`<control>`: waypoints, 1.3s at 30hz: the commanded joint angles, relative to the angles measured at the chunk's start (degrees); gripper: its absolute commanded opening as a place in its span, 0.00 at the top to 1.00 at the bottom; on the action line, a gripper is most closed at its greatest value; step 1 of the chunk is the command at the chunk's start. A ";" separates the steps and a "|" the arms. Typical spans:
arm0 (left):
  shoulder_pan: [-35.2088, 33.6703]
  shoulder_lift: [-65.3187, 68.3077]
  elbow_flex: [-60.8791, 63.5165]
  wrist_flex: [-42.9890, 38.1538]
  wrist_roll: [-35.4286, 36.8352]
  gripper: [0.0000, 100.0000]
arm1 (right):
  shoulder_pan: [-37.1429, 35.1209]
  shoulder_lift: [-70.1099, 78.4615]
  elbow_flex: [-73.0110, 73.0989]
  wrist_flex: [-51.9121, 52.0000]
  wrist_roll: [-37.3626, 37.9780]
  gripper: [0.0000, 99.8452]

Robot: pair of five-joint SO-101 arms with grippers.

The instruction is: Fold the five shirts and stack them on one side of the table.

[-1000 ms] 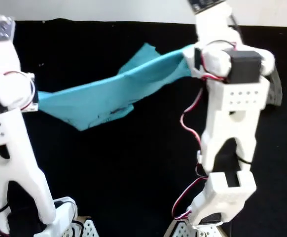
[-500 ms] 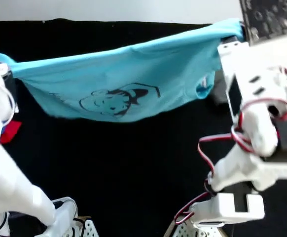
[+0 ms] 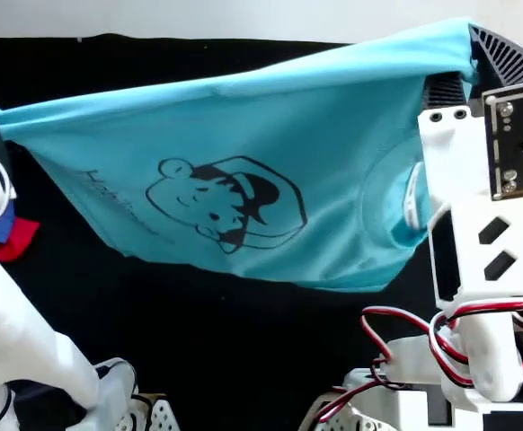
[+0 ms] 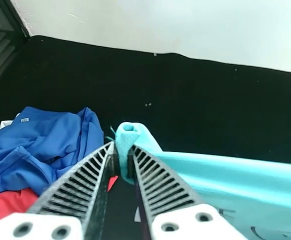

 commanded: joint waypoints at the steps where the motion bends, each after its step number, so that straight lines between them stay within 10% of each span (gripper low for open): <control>1: -2.07 -0.22 1.63 -1.23 0.35 0.99 | 0.92 -0.75 -1.10 -1.36 0.44 1.00; 39: -2.07 -25.36 12.53 -3.52 0.00 0.99 | -4.18 -11.74 7.60 -1.19 0.35 1.00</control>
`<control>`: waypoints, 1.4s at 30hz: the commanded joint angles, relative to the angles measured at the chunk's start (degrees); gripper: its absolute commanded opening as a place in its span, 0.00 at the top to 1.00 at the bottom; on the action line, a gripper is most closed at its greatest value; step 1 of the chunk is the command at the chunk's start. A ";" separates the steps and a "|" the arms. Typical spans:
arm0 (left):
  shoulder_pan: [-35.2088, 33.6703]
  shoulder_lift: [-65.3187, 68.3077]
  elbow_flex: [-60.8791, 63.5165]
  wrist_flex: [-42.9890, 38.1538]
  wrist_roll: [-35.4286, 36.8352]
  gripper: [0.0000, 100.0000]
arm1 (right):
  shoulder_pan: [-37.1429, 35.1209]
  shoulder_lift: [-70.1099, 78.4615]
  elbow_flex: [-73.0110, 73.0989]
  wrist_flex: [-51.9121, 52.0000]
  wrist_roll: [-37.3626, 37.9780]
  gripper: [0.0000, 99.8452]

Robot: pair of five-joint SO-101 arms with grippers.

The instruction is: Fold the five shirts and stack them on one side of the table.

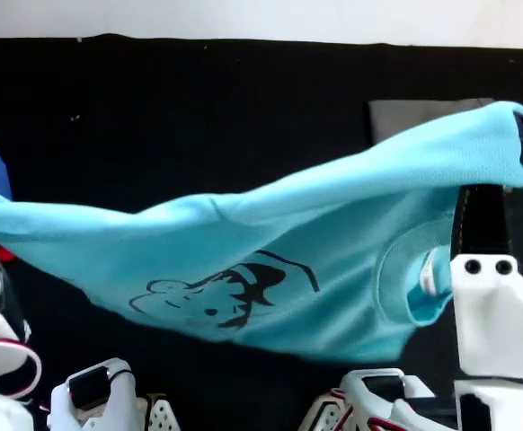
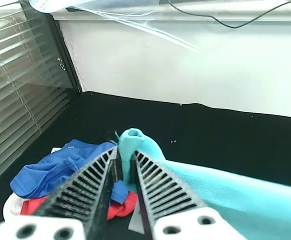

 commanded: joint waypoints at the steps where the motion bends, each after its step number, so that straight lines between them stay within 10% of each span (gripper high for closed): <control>1: -0.84 1.80 2.95 -4.13 0.09 0.99 | -0.40 2.86 7.43 -3.74 0.09 1.00; 14: 3.56 34.95 19.91 -18.46 0.09 0.99 | -6.46 23.16 40.31 -20.88 -1.41 0.99; 27: 6.29 70.46 -14.37 -15.56 0.09 0.99 | -6.46 46.73 28.09 -29.85 -4.57 0.99; 42: 7.34 96.48 -23.43 -15.21 0.09 0.99 | -6.73 71.16 23.34 -29.23 -4.66 0.99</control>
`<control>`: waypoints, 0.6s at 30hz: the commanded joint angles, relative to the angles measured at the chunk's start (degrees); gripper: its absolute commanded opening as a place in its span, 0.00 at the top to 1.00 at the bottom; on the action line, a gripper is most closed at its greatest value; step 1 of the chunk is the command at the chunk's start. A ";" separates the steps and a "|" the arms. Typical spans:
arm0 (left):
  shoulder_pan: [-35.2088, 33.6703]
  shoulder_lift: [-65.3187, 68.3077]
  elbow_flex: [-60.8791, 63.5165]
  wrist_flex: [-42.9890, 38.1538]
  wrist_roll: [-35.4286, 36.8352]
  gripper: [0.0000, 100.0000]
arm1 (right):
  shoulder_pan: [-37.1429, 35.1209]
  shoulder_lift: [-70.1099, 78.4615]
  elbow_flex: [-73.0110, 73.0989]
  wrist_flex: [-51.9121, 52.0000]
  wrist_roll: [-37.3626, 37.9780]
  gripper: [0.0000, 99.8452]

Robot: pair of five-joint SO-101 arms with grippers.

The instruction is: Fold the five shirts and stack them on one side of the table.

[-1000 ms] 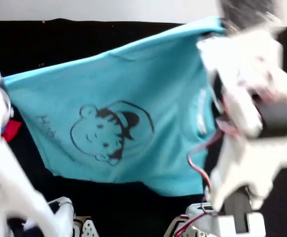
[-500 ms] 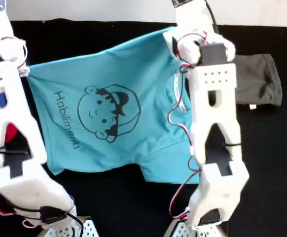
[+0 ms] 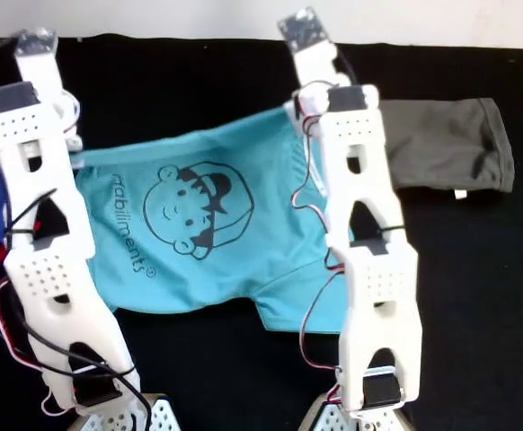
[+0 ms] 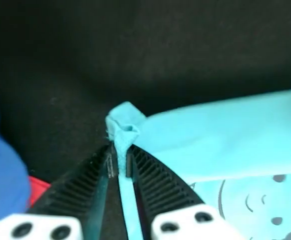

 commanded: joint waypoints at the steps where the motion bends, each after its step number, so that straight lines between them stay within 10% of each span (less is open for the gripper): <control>1: 0.57 1.80 -3.21 0.53 0.09 0.99 | -0.75 1.36 -2.77 -0.13 -0.79 0.99; 11: 1.27 -0.92 -14.37 23.12 0.00 0.99 | -0.31 -10.59 -2.77 19.65 -0.53 0.99; 18: 0.40 -11.21 -1.80 23.30 0.09 0.99 | -0.13 -15.25 -2.77 28.09 -0.44 0.99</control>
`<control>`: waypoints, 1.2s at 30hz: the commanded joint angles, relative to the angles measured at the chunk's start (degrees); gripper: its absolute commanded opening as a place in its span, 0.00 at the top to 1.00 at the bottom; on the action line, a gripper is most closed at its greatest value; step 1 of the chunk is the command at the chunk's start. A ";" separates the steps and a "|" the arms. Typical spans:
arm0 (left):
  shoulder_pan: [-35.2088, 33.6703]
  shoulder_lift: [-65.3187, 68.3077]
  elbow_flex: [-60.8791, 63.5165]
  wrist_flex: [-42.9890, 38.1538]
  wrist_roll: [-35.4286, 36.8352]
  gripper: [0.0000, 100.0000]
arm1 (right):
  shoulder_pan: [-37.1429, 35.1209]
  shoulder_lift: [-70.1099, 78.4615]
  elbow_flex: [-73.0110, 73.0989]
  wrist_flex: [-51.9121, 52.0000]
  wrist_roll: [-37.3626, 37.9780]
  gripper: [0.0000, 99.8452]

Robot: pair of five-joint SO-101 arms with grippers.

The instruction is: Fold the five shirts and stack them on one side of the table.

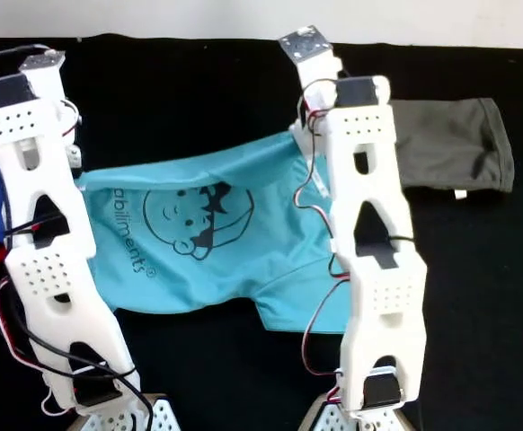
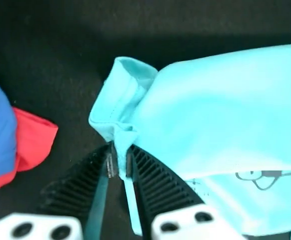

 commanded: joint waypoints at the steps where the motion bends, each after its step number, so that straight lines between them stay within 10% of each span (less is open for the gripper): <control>1: 0.22 -10.42 9.27 0.97 0.18 0.99 | 0.04 -5.23 -2.68 3.74 -0.26 0.99; 10: 0.04 -25.80 35.47 0.88 -3.87 0.99 | -0.31 -10.86 4.88 8.92 -0.18 0.99; 23: 1.01 -27.12 48.84 0.88 -4.22 0.99 | 2.07 -37.05 51.56 -1.63 5.10 0.99; 36: 1.80 -27.12 58.59 0.88 -8.44 0.99 | 5.76 -43.74 64.84 -5.49 7.82 0.99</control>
